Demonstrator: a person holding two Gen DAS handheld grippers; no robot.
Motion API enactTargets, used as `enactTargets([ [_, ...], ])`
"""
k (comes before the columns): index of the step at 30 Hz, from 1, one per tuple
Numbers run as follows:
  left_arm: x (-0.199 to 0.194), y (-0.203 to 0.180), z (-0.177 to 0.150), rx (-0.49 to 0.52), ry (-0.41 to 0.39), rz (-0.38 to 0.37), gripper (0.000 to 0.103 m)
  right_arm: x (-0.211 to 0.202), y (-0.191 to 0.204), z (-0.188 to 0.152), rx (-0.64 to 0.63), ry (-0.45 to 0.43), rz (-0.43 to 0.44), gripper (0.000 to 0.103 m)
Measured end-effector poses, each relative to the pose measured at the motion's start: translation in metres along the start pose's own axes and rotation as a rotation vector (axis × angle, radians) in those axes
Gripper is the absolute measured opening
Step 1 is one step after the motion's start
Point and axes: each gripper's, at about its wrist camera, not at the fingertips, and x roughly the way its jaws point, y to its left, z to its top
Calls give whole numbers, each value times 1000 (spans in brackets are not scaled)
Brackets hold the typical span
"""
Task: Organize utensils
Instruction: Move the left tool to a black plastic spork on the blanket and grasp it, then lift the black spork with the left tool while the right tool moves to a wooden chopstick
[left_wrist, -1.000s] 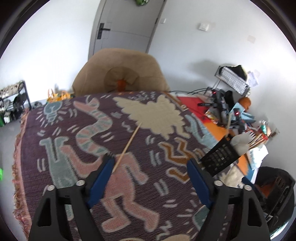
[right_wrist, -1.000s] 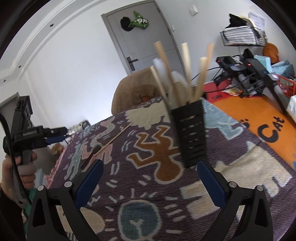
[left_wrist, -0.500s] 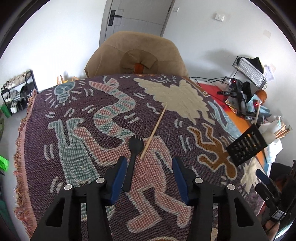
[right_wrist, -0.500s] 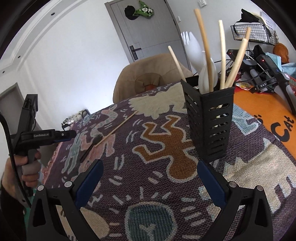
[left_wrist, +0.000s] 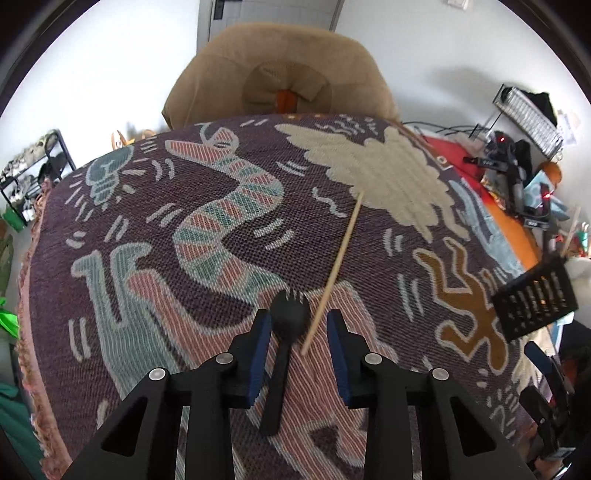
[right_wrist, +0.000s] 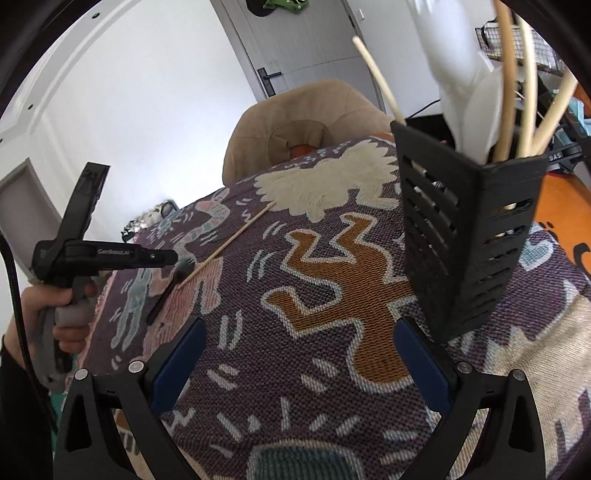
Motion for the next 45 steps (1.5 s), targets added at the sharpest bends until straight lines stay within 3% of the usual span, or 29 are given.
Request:
enactTargets([
  [8,29,-1,14,48,92,89,33,3,-5,2,16,-11,0,102],
  [19,48,-6,22,97,181,128,32,-4,-11,-3,41,-11,6,102],
  [29,0,4,12,57,69,80,32,9,20,6,-2,19,77,101],
  [31,-14,9,10,36,36,65,32,17,31,10,-16,33,98,96],
  [33,-26,12,7,21,-2,47,32,31,42,12,-22,66,119,82],
  [39,-59,29,0,-30,-102,22,32,68,64,17,-21,123,121,67],
  [45,-85,46,-14,-62,-168,25,32,102,92,30,-63,157,61,67],
])
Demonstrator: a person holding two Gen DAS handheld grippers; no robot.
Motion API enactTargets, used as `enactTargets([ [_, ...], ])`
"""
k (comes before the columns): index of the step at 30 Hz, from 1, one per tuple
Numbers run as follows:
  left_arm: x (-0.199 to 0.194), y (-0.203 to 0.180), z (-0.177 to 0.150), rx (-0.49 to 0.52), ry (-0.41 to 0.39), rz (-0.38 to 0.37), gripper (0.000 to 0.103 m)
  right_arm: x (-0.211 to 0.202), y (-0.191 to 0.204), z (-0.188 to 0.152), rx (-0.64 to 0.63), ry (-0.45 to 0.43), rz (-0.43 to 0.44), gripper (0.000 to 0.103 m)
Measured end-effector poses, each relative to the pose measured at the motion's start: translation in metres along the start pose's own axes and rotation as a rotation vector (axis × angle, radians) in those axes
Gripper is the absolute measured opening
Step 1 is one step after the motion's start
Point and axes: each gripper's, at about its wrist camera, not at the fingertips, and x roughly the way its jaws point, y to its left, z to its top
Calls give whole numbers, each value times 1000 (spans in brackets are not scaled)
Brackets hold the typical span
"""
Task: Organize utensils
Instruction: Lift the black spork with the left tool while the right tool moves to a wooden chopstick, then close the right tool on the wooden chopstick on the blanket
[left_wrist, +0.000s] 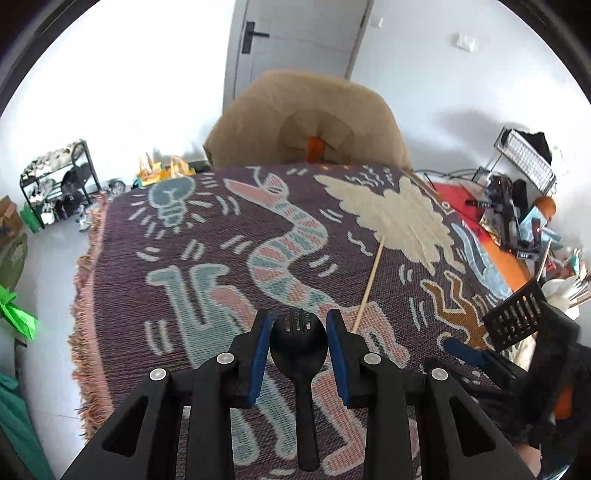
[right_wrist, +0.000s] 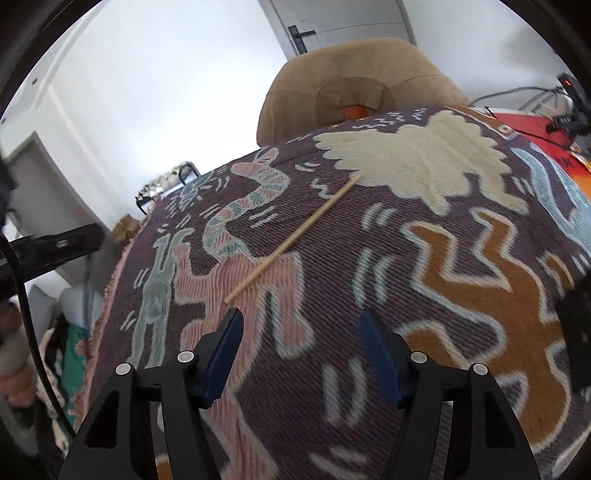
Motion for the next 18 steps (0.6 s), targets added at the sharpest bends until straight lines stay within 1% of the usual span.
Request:
enactTargets([
  [5,-20,15,-7,-41,-52,0,32,32,19,15,-18,48,-71,67],
  [10,-35,31,-13,-78,-90,26,32,59,41,26,-62,60,-178,67],
  [13,-40,40,-17,-100,-92,31,32,67,49,31,-81,69,-238,67],
  [16,-45,47,-21,-116,-94,40,32,69,53,32,-100,82,-267,67],
  [18,-49,50,-23,-127,-100,43,32,70,57,29,-146,90,-292,66],
])
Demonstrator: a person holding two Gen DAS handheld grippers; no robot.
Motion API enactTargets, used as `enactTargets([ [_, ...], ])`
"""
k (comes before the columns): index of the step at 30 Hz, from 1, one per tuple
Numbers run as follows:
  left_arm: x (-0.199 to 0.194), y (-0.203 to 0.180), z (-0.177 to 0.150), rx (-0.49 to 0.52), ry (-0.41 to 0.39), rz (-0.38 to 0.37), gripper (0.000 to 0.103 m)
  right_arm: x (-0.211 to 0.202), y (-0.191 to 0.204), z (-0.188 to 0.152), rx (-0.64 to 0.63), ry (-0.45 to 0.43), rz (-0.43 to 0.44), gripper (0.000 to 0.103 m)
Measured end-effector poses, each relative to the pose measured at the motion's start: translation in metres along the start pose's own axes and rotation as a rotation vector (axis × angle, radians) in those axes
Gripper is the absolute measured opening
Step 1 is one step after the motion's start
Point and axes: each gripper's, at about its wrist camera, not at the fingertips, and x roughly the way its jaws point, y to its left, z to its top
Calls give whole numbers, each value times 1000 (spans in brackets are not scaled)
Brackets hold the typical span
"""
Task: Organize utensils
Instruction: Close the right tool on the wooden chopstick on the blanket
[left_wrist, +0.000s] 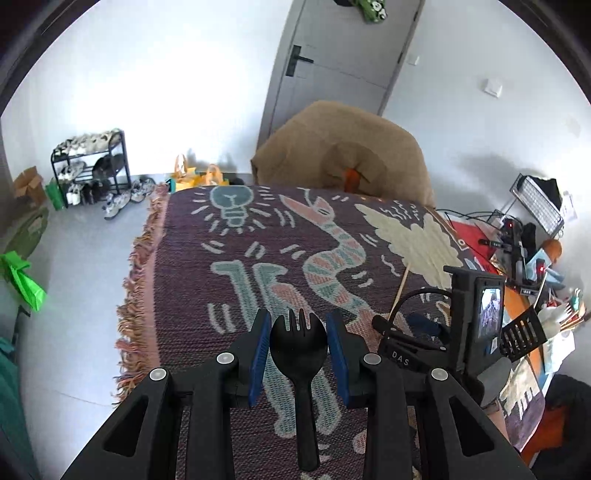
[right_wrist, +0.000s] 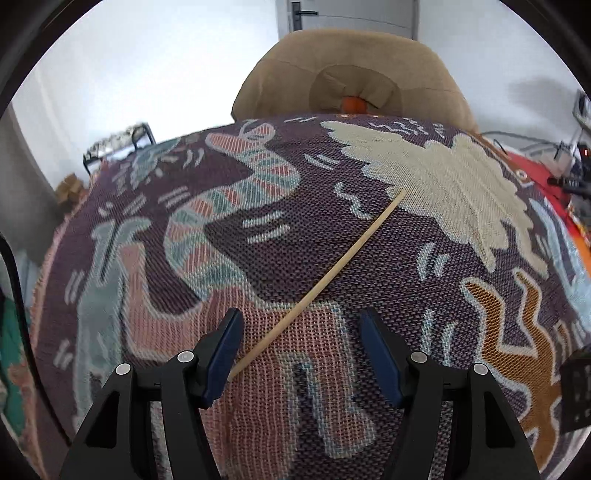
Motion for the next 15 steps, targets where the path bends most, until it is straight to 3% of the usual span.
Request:
enactTargets([
  [2,-2,3,0,-11,-6,-2,32,-2,1,-3,-41,-7,-2,61],
  [4,-4,4,-1,-24,-7,-8,32,-5,-3,-4,-56,-5,20,38],
  [5,-5,4,-1,-28,-8,-10,32,-7,-6,-4,-59,0,32,16],
  [6,-6,4,-1,-31,-9,-12,32,-8,-11,-4,-54,7,54,11],
  [15,-11,-8,-3,-23,-20,-46,32,-30,-60,-15,38,14,255,6],
])
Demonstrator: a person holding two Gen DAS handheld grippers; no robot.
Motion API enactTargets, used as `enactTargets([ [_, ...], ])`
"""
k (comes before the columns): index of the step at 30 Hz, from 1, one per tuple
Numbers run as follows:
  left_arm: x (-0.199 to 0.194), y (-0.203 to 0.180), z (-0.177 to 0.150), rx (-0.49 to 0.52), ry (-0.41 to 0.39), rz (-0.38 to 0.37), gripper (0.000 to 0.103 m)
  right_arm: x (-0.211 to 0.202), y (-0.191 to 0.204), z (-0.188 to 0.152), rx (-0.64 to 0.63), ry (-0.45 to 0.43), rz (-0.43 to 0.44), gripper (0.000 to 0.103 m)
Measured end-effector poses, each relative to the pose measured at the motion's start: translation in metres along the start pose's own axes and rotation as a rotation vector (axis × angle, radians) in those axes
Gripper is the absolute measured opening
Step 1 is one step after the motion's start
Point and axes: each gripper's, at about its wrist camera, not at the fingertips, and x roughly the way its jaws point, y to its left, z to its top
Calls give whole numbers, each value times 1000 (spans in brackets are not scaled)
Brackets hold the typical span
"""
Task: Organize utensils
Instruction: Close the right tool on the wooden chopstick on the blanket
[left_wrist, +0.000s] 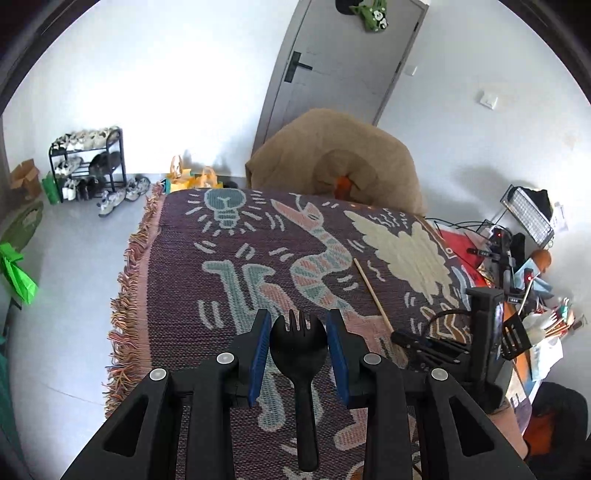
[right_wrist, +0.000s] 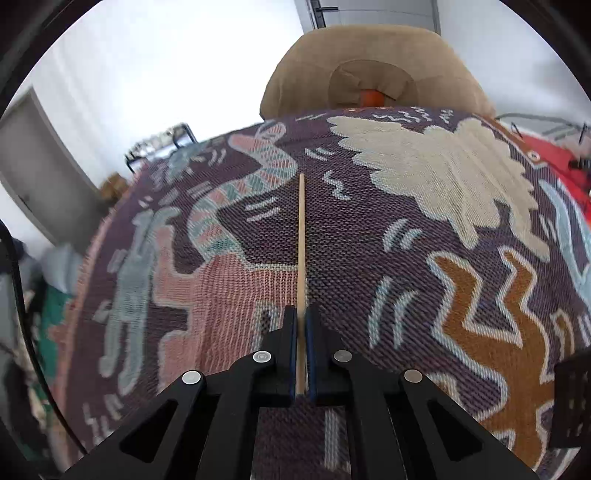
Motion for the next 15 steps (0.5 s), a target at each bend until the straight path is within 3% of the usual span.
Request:
enactTargets([
  [5,1,-5,-3,2,5,-12,32,-30,-10,-8,17,-36,75,6],
  [15,-1,-16,-6,10,2,-33,32,-103,-15,-34,-16,-156,97,6],
])
